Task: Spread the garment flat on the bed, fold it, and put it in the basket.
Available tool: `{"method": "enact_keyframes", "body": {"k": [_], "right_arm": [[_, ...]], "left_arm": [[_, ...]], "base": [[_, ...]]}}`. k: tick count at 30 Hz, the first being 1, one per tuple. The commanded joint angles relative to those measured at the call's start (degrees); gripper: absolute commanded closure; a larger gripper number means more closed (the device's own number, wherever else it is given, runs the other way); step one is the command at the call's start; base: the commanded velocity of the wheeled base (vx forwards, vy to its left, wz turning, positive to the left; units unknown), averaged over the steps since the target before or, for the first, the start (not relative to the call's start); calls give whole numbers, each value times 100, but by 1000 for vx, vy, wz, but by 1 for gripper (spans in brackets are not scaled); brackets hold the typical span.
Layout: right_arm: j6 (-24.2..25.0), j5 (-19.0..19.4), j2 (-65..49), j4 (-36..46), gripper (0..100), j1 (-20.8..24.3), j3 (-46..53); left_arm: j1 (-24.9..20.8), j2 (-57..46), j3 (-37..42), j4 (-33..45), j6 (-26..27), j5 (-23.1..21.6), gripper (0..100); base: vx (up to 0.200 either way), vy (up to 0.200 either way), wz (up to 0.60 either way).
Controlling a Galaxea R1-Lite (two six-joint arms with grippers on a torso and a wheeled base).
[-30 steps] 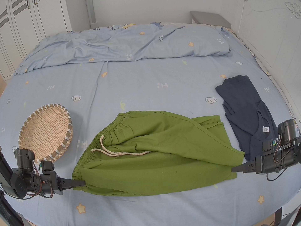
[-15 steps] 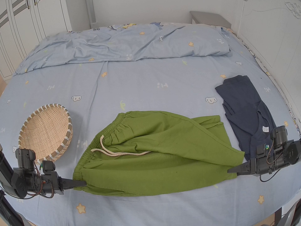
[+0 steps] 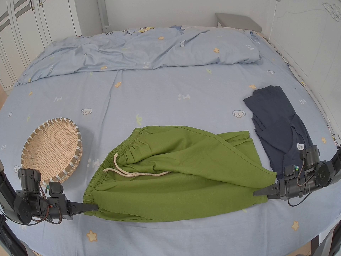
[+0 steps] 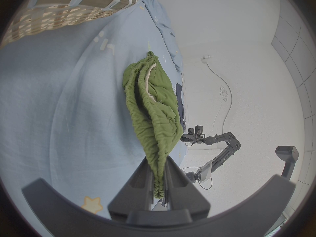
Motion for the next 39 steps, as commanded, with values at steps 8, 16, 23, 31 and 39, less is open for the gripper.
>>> {"method": "enact_keyframes", "body": {"k": [8, 16, 23, 31, 39], "right_arm": [[19, 701, 231, 93, 0, -43, -110], [10, 710, 266, 93, 100, -157, -110], [1, 710, 345, 84, 100, -316, -171], [1, 710, 380, 93, 100, -359, -180], [-51, 658, -630, 1016, 100, -298, 22]], "left_arm": [[2, 33, -13, -13, -4, -8, 100], [19, 33, -13, -13, -4, -8, 100], [28, 33, -13, -13, -4, -8, 100], [72, 69, -48, 4, -30, -8, 100], [90, -327, -30, 681, -83, 36, 100]], "base": [[0, 0, 0], [0, 0, 0], [0, 0, 0], [0, 0, 0], [0, 0, 0]]}}
